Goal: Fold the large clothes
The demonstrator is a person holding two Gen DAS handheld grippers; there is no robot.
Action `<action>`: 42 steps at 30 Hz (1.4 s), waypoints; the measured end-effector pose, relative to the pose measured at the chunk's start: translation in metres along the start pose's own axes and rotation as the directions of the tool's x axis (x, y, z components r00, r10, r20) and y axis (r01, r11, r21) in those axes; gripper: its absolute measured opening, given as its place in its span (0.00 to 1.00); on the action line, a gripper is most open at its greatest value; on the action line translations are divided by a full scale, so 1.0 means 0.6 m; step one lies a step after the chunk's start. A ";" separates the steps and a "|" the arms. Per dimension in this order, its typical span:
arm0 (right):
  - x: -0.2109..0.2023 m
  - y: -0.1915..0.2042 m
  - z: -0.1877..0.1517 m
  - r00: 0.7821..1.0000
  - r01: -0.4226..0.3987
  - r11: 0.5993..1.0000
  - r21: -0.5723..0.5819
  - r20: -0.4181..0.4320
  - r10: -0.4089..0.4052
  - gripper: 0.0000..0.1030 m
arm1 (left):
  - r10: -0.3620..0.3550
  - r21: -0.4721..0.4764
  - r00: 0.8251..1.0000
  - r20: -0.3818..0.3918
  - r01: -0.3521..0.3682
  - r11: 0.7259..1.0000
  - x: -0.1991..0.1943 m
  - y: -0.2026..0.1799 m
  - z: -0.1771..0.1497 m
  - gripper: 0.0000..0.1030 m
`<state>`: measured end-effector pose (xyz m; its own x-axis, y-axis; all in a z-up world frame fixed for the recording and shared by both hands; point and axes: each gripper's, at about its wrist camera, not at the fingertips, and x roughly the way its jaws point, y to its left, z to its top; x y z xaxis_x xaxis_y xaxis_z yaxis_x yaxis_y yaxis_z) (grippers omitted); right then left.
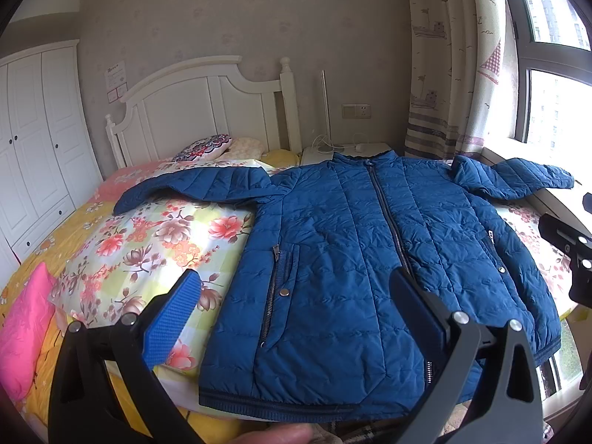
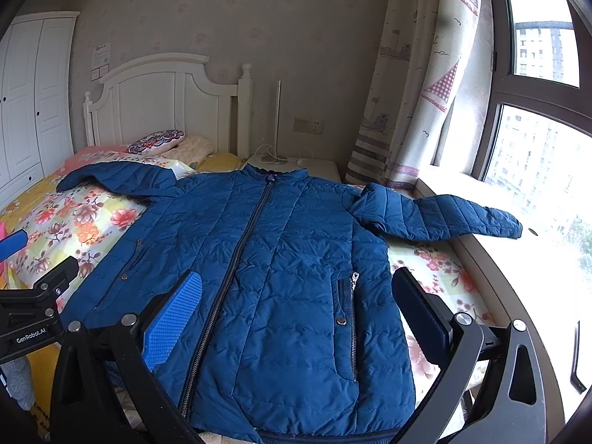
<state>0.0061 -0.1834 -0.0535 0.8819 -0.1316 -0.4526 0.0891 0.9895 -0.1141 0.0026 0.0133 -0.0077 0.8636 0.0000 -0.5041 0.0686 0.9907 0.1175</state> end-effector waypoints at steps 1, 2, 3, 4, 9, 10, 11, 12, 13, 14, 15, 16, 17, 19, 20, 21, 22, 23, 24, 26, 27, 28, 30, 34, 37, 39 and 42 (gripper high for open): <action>0.001 0.000 0.000 1.000 -0.001 1.000 0.001 -0.001 0.001 0.95 | 0.000 0.000 1.000 0.000 0.000 1.000 0.000 -0.001 0.001 0.98; 0.001 -0.001 0.000 1.000 -0.002 1.000 0.001 -0.002 0.002 0.95 | 0.000 0.000 1.000 -0.001 0.000 1.000 0.001 0.000 0.000 0.98; 0.001 -0.001 0.001 1.000 -0.003 1.000 0.002 -0.004 0.003 0.95 | 0.001 0.000 1.000 -0.002 -0.001 1.000 0.000 -0.002 0.002 0.98; 0.001 0.000 0.000 1.000 -0.004 1.000 0.003 -0.004 0.004 0.95 | 0.000 0.000 1.000 -0.002 0.000 1.000 0.000 -0.001 0.001 0.98; 0.002 -0.002 0.002 1.000 -0.009 1.000 0.003 -0.007 0.009 0.95 | 0.001 0.000 1.000 -0.003 -0.001 1.000 0.006 0.001 -0.001 0.98; 0.003 -0.001 0.001 1.000 -0.010 1.000 0.003 -0.008 0.010 0.95 | 0.002 -0.001 1.000 -0.003 -0.002 1.000 0.005 0.000 -0.001 0.98; 0.003 -0.001 0.001 1.000 -0.010 1.000 0.003 -0.009 0.010 0.95 | 0.001 0.000 1.000 -0.003 -0.001 1.000 0.004 -0.002 0.001 0.98; 0.004 -0.002 0.001 1.000 -0.011 1.000 0.004 -0.011 0.011 0.95 | 0.002 -0.001 1.000 -0.003 -0.002 1.000 0.004 -0.001 0.000 0.98; 0.004 -0.001 0.001 1.000 -0.012 1.000 0.005 -0.011 0.012 0.95 | 0.002 -0.002 1.000 -0.004 -0.002 1.000 0.005 0.003 -0.004 0.98; 0.004 -0.002 0.002 1.000 -0.012 1.000 0.005 -0.012 0.012 0.95 | 0.003 -0.003 1.000 -0.005 -0.003 1.000 0.007 0.011 -0.013 0.98; 0.004 -0.002 0.002 1.000 -0.011 1.000 0.004 -0.012 0.011 0.95 | 0.003 -0.004 1.000 -0.005 -0.003 1.000 0.007 0.012 -0.013 0.98; 0.004 -0.002 0.001 1.000 -0.012 1.000 0.005 -0.012 0.012 0.95 | 0.003 -0.004 1.000 -0.005 -0.003 1.000 0.008 0.014 -0.015 0.98; 0.004 -0.002 0.001 1.000 -0.011 1.000 0.004 -0.012 0.011 0.95 | 0.002 -0.004 1.000 -0.005 -0.002 1.000 0.009 0.015 -0.016 0.98; 0.004 -0.002 0.001 1.000 -0.011 1.000 0.005 -0.012 0.012 0.95 | 0.002 -0.002 1.000 -0.005 -0.002 1.000 0.008 0.013 -0.015 0.98; 0.004 -0.001 0.001 1.000 -0.012 1.000 0.004 -0.012 0.012 0.95 | 0.002 -0.002 1.000 -0.004 -0.002 1.000 0.008 0.014 -0.016 0.98; 0.004 -0.002 0.002 1.000 -0.011 1.000 0.004 -0.012 0.011 0.95 | 0.002 -0.003 1.000 -0.004 -0.002 1.000 0.007 0.011 -0.013 0.98; 0.005 -0.002 0.001 1.000 -0.011 1.000 0.004 -0.013 0.011 0.95 | 0.002 -0.003 1.000 -0.005 -0.002 1.000 0.009 0.014 -0.015 0.98; 0.006 -0.002 0.001 1.000 -0.012 1.000 0.004 -0.015 0.012 0.95 | 0.003 -0.002 1.000 -0.005 -0.003 1.000 0.009 0.014 -0.016 0.98; 0.007 -0.002 0.000 1.000 -0.013 1.000 0.005 -0.016 0.013 0.95 | 0.003 -0.002 1.000 -0.005 -0.003 1.000 0.008 0.011 -0.013 0.98; 0.010 -0.002 -0.002 1.000 -0.015 1.000 0.006 -0.020 0.015 0.95 | 0.003 -0.003 1.000 -0.008 -0.003 1.000 0.009 0.012 -0.015 0.98; 0.011 -0.002 -0.003 1.000 -0.014 1.000 0.006 -0.023 0.015 0.95 | 0.002 -0.004 1.000 -0.014 -0.002 1.000 0.014 0.018 -0.021 0.98; 0.015 -0.003 -0.005 1.000 -0.015 1.000 0.006 -0.027 0.015 0.95 | 0.002 -0.003 1.000 -0.017 -0.002 1.000 0.017 0.018 -0.024 0.98; 0.025 -0.006 -0.008 0.999 -0.012 1.000 0.009 -0.036 0.012 0.95 | 0.004 0.001 1.000 -0.028 -0.004 1.000 0.027 0.017 -0.028 0.98; 0.063 -0.022 -0.015 0.998 0.003 1.000 0.016 -0.067 -0.002 0.95 | 0.011 0.021 0.997 -0.080 -0.009 1.000 0.079 0.009 -0.029 0.98; 0.109 -0.053 -0.019 0.993 0.014 0.999 0.051 -0.115 -0.008 0.95 | 0.031 0.043 0.990 -0.139 -0.026 0.999 0.136 -0.005 -0.014 0.98; 0.148 -0.084 -0.021 0.989 0.028 0.996 0.083 -0.145 -0.016 0.95 | 0.031 0.063 0.983 -0.178 -0.020 0.998 0.187 -0.013 -0.004 0.98; 0.227 -0.149 -0.021 0.976 0.092 0.986 0.140 -0.210 -0.062 0.95 | 0.007 0.110 0.966 -0.258 0.022 0.994 0.286 -0.028 0.021 0.98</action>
<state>0.1123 -0.2906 -0.1160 0.7582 -0.2020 -0.6200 0.2342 0.9717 -0.0301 0.1557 -0.0050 -0.0855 0.7058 0.0421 -0.7072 0.1423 0.9695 0.1997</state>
